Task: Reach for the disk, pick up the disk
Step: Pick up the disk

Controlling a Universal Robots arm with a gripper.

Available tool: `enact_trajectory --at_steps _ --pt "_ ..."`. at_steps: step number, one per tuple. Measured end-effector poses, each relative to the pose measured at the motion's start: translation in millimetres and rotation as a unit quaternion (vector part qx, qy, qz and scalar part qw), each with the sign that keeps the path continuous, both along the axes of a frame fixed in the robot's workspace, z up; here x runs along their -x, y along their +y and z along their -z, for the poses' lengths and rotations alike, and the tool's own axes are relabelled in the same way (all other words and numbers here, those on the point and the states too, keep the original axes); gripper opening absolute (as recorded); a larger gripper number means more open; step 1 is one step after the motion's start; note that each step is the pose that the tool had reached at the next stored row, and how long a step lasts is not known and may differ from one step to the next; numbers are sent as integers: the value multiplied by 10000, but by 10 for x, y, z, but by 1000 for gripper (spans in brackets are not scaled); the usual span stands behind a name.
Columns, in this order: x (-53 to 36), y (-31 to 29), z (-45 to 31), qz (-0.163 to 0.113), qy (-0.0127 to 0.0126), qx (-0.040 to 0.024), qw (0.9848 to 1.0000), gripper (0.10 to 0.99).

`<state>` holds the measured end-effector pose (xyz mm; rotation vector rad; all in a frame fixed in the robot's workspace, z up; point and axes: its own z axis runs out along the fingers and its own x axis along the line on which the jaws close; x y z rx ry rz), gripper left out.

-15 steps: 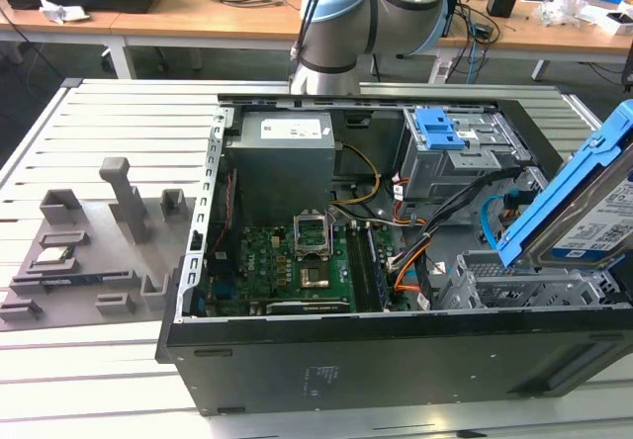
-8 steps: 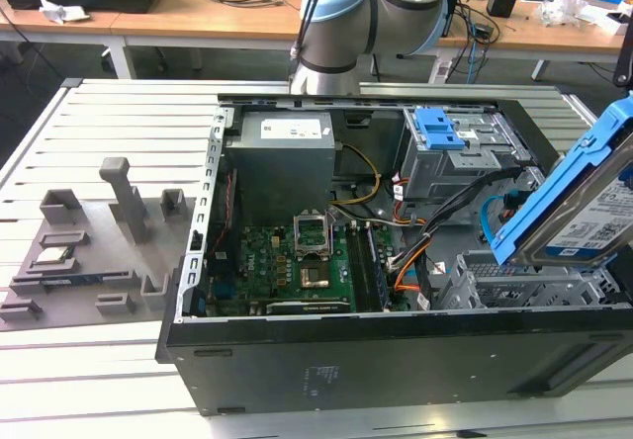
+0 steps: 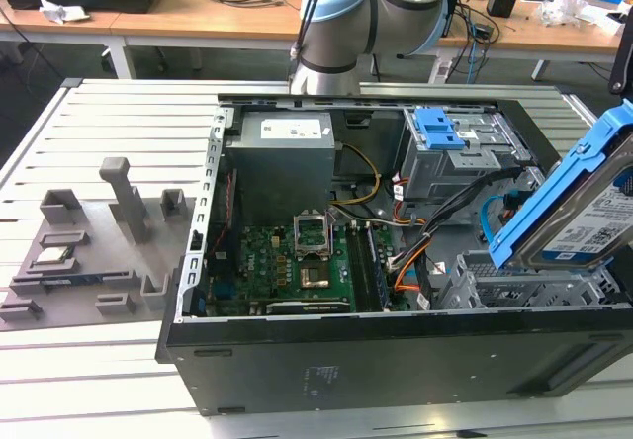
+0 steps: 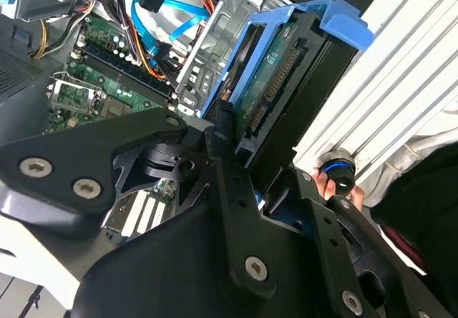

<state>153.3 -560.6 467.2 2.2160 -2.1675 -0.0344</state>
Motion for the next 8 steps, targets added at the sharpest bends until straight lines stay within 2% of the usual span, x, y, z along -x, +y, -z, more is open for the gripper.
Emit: enact_trajectory --at_steps 6,8 --pt "15 76 24 -1 0 1 10000 361" --pt "15 86 25 -1 0 2 10000 361"
